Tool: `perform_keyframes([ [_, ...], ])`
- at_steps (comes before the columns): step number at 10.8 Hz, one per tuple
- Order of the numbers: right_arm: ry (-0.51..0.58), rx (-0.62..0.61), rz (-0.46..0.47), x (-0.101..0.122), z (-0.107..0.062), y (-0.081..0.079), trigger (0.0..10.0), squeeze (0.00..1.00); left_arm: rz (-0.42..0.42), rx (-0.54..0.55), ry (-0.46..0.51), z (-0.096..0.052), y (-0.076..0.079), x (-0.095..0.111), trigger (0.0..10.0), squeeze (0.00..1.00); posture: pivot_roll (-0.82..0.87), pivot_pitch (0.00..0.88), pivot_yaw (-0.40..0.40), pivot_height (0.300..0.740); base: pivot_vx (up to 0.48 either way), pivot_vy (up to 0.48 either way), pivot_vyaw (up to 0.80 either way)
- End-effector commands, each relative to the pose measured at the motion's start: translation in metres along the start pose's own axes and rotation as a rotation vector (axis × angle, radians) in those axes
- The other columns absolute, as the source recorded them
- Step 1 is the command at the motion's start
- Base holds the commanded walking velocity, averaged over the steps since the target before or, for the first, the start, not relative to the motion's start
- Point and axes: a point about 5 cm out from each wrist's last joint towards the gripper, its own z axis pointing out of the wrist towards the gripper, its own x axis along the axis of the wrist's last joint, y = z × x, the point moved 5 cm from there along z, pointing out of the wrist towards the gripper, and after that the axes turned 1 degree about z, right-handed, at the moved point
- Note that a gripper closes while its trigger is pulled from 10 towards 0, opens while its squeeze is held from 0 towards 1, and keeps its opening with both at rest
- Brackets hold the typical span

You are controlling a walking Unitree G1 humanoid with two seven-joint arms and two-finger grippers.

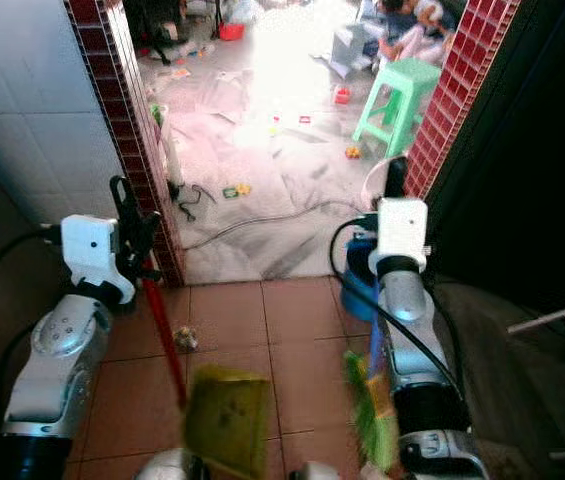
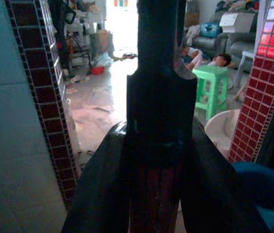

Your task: Sweep floor

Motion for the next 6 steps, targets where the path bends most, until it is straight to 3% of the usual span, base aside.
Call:
perform_keyframes([
  [1, 0.098, -0.002, -0.065, 0.024, 0.0043, 0.0035, 10.0, 0.0, 0.016, 0.001, 0.049, 0.0031, -0.0009, 0.0139, 10.0, 0.0, -0.04, 0.009, -0.031, 0.74, -0.255, 0.0, 0.0],
  [5, 0.134, -0.001, -0.14, 0.0275, 0.0035, 0.0042, 10.0, 0.0, 0.006, 0.008, 0.047, 0.0029, -0.0022, 0.0134, 10.0, 0.0, -0.04, 0.018, -0.033, 0.74, -0.253, 0.0, 0.0],
  [6, 0.137, -0.007, -0.151, 0.0276, 0.0034, 0.0054, 10.0, 0.0, 0.005, 0.006, 0.044, 0.0025, -0.0019, 0.0128, 10.0, 0.0, -0.04, 0.018, -0.033, 0.74, 0.0, 0.0, 0.0],
])
